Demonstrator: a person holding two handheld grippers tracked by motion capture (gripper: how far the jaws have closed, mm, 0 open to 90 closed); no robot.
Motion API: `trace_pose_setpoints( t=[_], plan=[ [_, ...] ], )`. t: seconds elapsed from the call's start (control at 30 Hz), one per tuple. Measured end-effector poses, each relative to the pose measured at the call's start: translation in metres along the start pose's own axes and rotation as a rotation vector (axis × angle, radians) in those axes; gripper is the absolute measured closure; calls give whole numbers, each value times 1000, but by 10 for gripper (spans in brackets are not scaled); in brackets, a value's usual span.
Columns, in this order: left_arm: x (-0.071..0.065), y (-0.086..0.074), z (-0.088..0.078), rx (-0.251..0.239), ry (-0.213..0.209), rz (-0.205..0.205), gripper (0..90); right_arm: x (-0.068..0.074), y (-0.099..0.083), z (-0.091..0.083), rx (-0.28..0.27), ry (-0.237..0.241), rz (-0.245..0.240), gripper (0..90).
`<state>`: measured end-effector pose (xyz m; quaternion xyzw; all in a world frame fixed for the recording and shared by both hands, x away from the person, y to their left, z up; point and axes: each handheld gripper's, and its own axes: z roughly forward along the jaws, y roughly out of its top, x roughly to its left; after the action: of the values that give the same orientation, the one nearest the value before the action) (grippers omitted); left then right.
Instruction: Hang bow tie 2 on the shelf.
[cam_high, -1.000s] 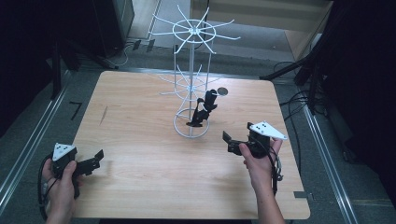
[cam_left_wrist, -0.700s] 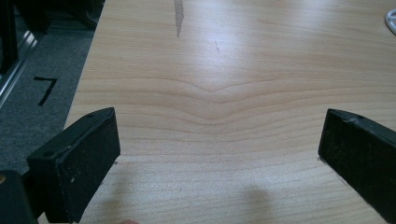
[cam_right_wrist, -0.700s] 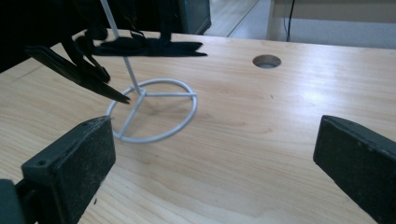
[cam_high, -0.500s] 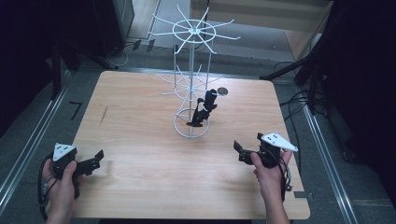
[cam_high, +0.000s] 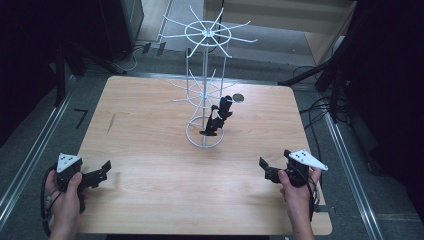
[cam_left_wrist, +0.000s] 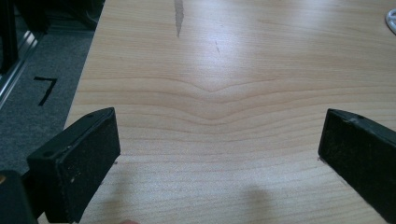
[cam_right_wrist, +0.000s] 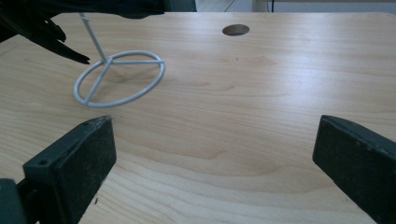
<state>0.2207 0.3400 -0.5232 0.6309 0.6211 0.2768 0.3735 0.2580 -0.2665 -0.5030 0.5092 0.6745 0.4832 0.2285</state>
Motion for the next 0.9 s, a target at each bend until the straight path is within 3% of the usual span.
trace_pose_setpoints(
  t=[0.9],
  plan=[
    [-1,0,0,0,6,7,0,-58,-45,-41,36,-91,56,6]
  ],
)
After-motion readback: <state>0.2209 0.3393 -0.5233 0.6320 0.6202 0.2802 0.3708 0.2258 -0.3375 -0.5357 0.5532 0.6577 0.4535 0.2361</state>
